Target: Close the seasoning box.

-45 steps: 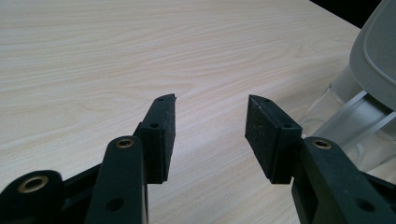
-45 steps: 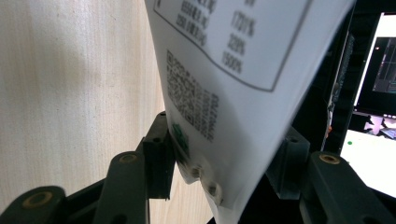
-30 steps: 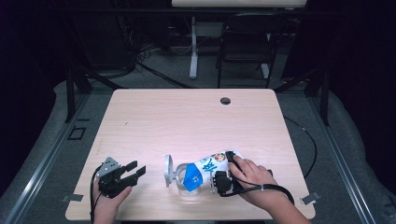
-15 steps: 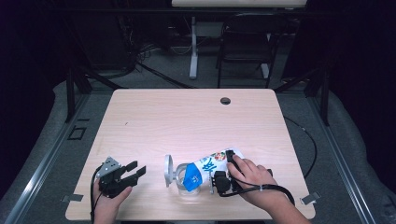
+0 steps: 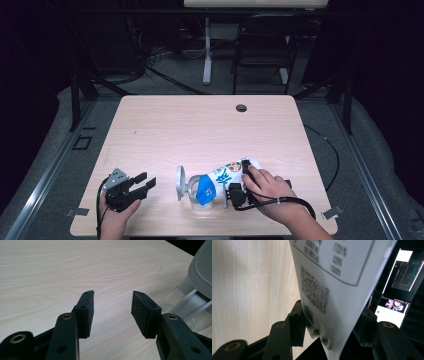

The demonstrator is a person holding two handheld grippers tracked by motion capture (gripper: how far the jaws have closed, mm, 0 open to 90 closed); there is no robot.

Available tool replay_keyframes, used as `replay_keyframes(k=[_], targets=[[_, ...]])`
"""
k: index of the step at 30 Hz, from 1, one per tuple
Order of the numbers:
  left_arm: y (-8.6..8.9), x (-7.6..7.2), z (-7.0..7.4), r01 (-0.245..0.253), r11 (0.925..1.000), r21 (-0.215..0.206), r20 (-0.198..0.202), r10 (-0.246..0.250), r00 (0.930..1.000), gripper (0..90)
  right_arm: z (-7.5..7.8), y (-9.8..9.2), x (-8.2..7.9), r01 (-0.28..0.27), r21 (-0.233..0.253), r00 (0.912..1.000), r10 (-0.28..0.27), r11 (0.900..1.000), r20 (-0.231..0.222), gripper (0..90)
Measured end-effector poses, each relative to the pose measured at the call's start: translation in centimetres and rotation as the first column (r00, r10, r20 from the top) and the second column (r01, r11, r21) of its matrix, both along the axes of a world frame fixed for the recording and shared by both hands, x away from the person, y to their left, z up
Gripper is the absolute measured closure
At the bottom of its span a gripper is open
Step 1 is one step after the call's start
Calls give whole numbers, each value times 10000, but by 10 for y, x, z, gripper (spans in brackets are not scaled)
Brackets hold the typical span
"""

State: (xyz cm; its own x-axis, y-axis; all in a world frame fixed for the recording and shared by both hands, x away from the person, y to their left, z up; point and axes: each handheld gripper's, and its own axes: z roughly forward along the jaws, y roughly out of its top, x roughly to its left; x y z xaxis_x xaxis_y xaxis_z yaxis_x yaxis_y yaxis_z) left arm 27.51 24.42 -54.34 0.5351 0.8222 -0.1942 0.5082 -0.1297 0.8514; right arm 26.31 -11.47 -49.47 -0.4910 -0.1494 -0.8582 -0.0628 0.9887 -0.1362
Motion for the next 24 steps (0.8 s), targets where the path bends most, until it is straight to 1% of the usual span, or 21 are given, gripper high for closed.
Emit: replay_keyframes(k=[3,7,16,17,23,24], targets=[[0,0,0,4,10000,10,-11,-4,10000,534,2,1,1,-66,-182,10000,65,9998,-65,512],[0,0,0,2,10000,9,-10,-2,10000,534,4,2,0,-96,-366,10000,97,9993,11,512],[1,1,-1,10,10000,29,-55,-10,10000,534,6,3,-1,-149,-491,9999,145,9987,-85,513],[1,1,-1,1,10000,25,-55,0,10000,534,6,3,-1,-168,-590,9998,164,9981,-72,513],[0,1,-1,-23,10000,4,-8,23,10000,534,8,4,-1,-192,-659,9998,185,9976,-111,514],[1,1,-1,11,10000,33,-50,-11,10000,534,8,4,-1,-185,-661,9998,177,9976,-132,513]])
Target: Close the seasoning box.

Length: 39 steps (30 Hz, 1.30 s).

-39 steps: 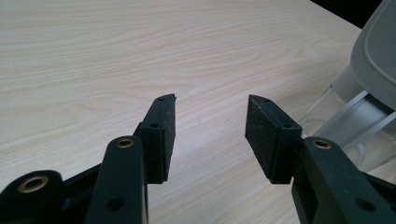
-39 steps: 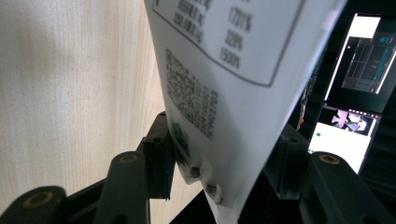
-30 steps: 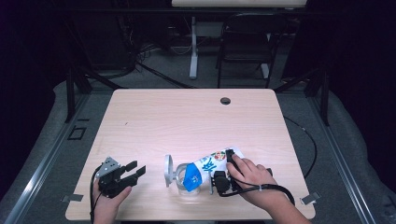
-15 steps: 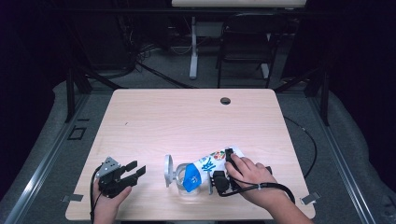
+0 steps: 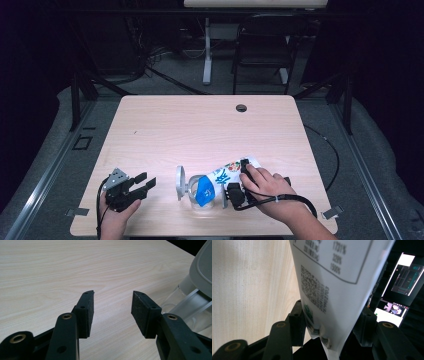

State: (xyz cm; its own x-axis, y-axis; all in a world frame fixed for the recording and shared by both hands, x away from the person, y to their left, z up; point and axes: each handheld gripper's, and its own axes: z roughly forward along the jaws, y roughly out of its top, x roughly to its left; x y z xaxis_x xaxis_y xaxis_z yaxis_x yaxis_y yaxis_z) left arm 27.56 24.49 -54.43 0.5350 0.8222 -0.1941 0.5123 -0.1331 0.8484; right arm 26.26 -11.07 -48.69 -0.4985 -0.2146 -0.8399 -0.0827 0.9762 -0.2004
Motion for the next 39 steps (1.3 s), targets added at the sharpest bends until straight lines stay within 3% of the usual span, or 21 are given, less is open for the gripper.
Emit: replay_keyframes(k=[17,25,39], targets=[[0,0,0,-20,10000,-33,22,20,10000,535,6,2,0,-27,-396,9997,17,9992,-240,514],[0,0,0,-22,10000,-24,33,22,10000,535,6,3,1,-86,-329,9995,76,9994,-305,515],[-1,0,0,11,10000,-36,21,-11,10000,535,7,5,1,-263,-660,9996,257,9975,-105,516]])
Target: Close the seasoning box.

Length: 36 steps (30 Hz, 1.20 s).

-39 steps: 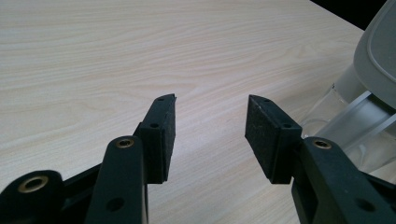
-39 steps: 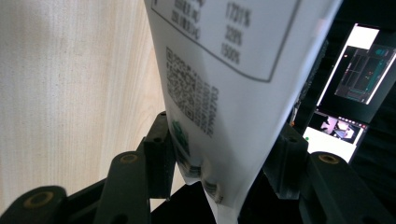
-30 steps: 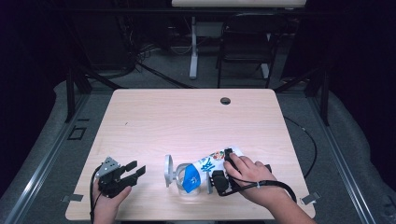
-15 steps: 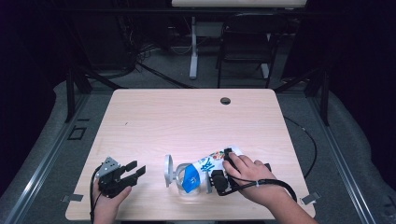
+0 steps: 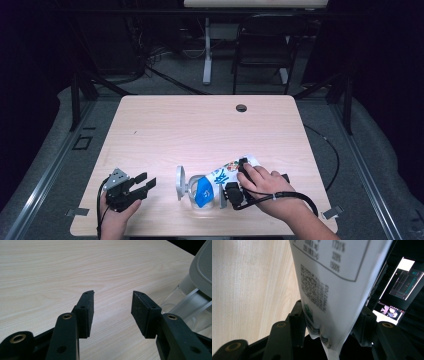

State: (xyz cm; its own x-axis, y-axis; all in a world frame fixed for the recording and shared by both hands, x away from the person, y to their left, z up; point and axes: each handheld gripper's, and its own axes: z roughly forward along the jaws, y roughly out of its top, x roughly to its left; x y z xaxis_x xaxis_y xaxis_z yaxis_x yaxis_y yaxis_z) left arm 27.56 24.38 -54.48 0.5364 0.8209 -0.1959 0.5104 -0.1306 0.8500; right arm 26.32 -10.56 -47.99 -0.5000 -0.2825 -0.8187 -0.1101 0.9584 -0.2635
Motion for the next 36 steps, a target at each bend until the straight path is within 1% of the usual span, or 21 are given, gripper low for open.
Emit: replay_keyframes(k=[3,8,13,14,15,23,24,27,36], targets=[[0,0,0,3,10000,-1,9,-3,10000,535,0,0,0,-13,52,10000,13,10000,-21,517],[0,0,0,-6,10000,4,-2,6,10000,535,1,1,-1,-2,-142,9999,4,9999,100,517],[0,0,0,3,10000,-3,9,-3,10000,535,1,1,-1,-18,-147,9999,20,9999,122,518],[0,0,0,-4,10000,28,-17,5,10000,535,0,1,0,-53,-89,9999,54,9999,85,518],[0,0,0,2,10000,10,-7,-2,10000,535,1,1,-1,-27,-167,9999,30,9999,131,518],[1,0,1,-10,10000,30,6,10,10000,535,2,2,-1,-84,-289,9998,89,9995,171,519],[1,0,1,-13,10000,33,9,13,10000,535,2,3,-1,-80,-359,9997,88,9993,219,519],[1,0,1,-10,10000,29,12,10,10000,535,2,3,-1,-117,-315,9998,123,9994,182,520],[1,0,1,5,10000,57,41,-5,10000,535,3,3,-1,-104,-398,9998,111,9992,172,520]])
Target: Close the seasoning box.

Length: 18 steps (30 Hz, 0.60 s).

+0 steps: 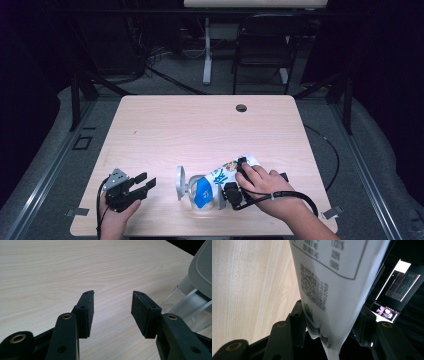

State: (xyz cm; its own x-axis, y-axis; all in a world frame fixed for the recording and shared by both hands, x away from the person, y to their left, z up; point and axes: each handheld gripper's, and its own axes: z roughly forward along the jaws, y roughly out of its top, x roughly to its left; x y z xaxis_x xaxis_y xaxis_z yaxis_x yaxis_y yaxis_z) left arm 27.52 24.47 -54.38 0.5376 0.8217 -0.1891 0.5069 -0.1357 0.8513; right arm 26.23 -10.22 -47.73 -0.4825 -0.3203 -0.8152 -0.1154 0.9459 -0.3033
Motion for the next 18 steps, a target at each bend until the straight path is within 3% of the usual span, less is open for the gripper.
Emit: replay_keyframes(k=[6,7,8,9,10,18], targets=[[0,0,0,2,10000,-21,-15,-2,10000,535,0,1,0,-46,-38,10000,46,10000,14,521],[0,0,0,16,10000,-11,-11,-16,10000,535,2,2,-1,5,-242,9999,-2,9997,110,521],[0,0,0,7,10000,-17,-14,-7,10000,535,-1,0,1,-124,162,9999,125,9998,-81,521],[0,0,0,-9,10000,-45,-31,9,10000,535,2,2,-1,0,-252,10000,3,9997,98,521],[0,0,0,-3,10000,-34,-36,3,10000,535,2,2,-1,-14,-297,9999,17,9996,113,521],[0,0,-1,-6,10000,-40,-53,6,10000,535,2,2,0,-81,-230,9999,83,9997,75,522]])
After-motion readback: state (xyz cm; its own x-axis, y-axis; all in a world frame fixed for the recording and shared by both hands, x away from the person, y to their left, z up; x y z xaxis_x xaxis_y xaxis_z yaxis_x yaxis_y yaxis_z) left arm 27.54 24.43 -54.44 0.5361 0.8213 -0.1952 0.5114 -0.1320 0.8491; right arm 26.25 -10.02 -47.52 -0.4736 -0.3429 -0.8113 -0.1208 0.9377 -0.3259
